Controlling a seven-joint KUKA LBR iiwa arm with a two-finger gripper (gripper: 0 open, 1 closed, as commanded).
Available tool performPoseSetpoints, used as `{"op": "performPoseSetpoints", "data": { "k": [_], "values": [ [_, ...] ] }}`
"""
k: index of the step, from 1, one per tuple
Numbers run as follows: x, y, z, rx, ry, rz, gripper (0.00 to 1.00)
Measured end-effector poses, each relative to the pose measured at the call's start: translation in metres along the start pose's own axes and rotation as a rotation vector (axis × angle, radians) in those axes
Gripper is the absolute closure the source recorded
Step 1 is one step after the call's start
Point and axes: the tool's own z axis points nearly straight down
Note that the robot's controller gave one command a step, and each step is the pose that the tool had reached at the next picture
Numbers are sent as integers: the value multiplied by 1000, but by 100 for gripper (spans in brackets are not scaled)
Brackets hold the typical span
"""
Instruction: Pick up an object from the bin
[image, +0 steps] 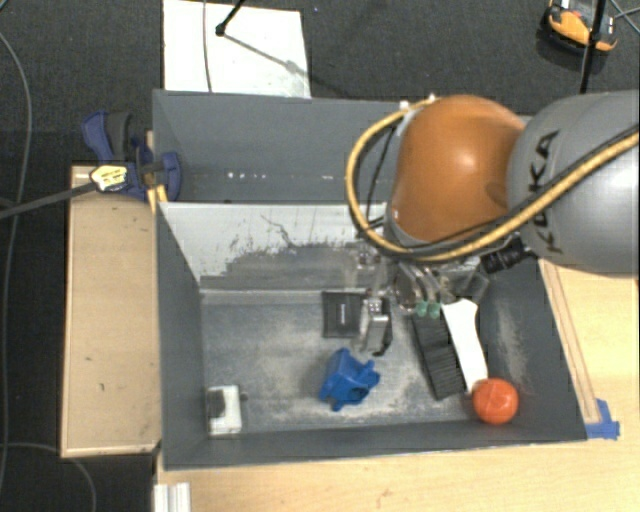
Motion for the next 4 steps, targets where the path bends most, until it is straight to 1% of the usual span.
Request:
{"op": "performPoseSetpoints", "data": {
  "k": [1,2,3,4],
  "values": [
    [-1,-1,-5,-1,-8,3,0],
    [4,-7,17,-1,-15,-145,0],
    [19,-18,63,0,-10,-362,0],
    [25,-24,94,-1,-13,-282,0]
  ]
}}
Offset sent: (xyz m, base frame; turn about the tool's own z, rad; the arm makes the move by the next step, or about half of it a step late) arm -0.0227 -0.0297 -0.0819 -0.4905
